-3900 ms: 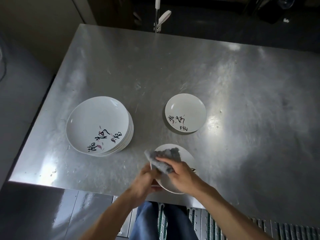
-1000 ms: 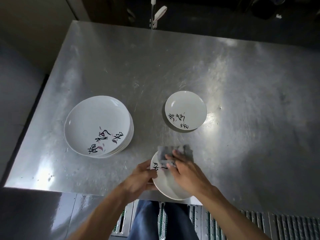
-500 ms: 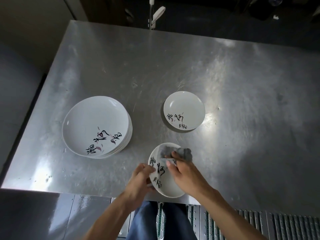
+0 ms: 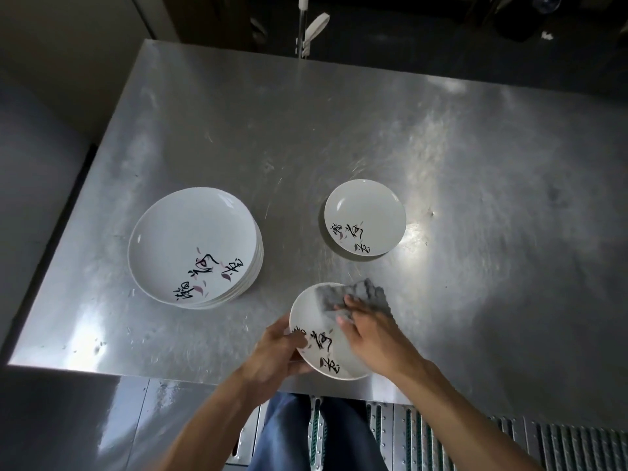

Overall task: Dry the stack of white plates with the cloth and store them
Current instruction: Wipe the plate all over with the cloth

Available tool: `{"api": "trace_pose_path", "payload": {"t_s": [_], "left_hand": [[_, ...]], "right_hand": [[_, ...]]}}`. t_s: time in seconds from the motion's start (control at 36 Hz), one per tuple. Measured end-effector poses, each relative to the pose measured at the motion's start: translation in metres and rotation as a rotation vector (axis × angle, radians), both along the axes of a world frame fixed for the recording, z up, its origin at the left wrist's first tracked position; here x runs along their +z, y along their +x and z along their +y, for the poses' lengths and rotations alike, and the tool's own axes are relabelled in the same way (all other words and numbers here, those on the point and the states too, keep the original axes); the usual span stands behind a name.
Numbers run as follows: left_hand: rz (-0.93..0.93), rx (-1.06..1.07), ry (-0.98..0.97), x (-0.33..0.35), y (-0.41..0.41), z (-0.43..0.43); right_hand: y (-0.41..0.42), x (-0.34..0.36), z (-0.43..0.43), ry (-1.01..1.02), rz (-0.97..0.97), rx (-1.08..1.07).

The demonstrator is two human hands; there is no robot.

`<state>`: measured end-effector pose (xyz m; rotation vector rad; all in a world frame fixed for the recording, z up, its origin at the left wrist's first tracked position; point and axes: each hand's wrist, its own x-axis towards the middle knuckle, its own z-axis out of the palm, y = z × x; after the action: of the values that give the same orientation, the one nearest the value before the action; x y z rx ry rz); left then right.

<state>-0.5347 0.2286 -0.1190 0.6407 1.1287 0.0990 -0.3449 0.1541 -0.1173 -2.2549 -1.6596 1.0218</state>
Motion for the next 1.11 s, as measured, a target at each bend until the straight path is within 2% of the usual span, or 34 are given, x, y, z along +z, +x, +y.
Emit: {"api": "trace_pose_path", "payload": {"t_s": [0.22, 0.31, 0.36, 0.42, 0.47, 0.58, 0.64, 0.75, 0.86, 0.97, 1.03, 1.11], "left_hand": [[-0.064, 0.122, -0.023, 0.011, 0.002, 0.022], [-0.083, 0.089, 0.002, 0.020, 0.008, 0.025], [-0.062, 0.054, 0.055, 0.025, 0.012, 0.025], [-0.043, 0.032, 0.123, 0.031, 0.012, 0.026], [-0.026, -0.019, 0.223, 0.036, 0.005, 0.032], [0.124, -0.437, 0.656, 0.031, -0.009, 0.046], [0.091, -0.518, 0.789, 0.023, -0.008, 0.049], [-0.083, -0.502, 0.719, 0.015, 0.000, 0.046], [-0.181, -0.401, 0.554, 0.012, 0.006, 0.034], [-0.184, -0.250, 0.346, 0.007, 0.009, 0.014], [-0.159, -0.152, 0.280, 0.004, 0.008, 0.007], [-0.121, -0.064, 0.194, 0.000, 0.009, 0.002]], "right_hand": [[0.009, 0.046, -0.021, 0.008, 0.143, 0.180], [0.001, 0.053, -0.019, 0.148, 0.080, 0.253], [0.002, 0.060, -0.013, 0.247, 0.085, 0.237], [0.009, 0.066, -0.006, 0.258, 0.185, 0.140], [0.024, 0.071, 0.001, 0.249, 0.280, 0.005], [0.058, 0.072, 0.017, 0.222, 0.355, -0.194], [0.069, 0.072, 0.024, 0.166, 0.413, -0.233], [0.076, 0.069, 0.027, 0.153, 0.572, -0.302], [0.071, 0.049, 0.018, 0.254, 0.366, -0.442], [0.053, 0.033, -0.005, 0.363, 0.172, -0.578], [0.038, 0.027, -0.019, 0.379, 0.155, -0.566], [0.010, 0.019, -0.031, 0.271, 0.212, -0.451]]}}
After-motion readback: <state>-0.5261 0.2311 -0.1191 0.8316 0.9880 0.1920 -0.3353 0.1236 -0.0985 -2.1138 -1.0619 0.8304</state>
